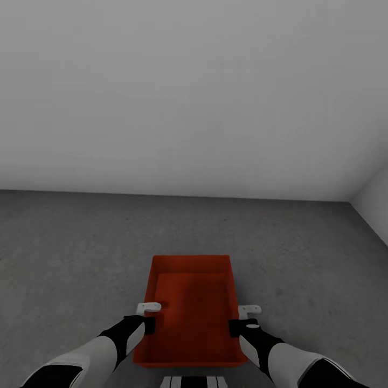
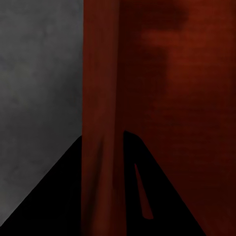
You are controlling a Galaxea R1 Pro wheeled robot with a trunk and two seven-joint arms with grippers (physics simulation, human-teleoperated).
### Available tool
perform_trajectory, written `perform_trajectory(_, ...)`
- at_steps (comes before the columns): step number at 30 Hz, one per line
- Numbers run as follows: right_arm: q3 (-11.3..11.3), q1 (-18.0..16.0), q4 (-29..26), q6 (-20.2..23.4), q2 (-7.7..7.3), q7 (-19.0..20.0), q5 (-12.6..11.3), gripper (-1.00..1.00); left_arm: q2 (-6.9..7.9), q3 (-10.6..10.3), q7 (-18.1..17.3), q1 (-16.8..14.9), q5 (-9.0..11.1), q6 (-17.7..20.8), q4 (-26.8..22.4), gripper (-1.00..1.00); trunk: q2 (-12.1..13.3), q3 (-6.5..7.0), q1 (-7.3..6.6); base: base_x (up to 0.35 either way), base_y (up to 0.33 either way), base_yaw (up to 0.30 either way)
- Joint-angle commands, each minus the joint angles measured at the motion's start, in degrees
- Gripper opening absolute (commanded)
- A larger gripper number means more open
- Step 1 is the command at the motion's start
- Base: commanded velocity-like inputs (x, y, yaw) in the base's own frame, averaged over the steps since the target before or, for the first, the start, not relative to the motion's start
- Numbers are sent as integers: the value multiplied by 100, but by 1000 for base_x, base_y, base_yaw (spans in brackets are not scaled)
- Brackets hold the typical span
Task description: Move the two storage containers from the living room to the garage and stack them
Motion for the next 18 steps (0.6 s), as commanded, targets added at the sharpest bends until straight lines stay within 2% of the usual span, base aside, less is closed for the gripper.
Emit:
perform_trajectory(1, 98, -1, 24, -6, 38, 7, -143, -100, -6, 38, 35, -3, -17, 18, -37, -100, -43, -22, 21, 0, 0, 0)
perform_trajectory(5, 98, -1, 26, -6, 38, 6, -143, -100, -6, 38, 35, -4, -17, 18, -37, -100, -203, -94, 109, 0, 0, 0)
perform_trajectory(18, 91, -1, 24, -6, 31, 7, -143, -100, -6, 38, 35, -3, -17, 18, -38, -100, -203, -94, 109, 0, 0, 0)
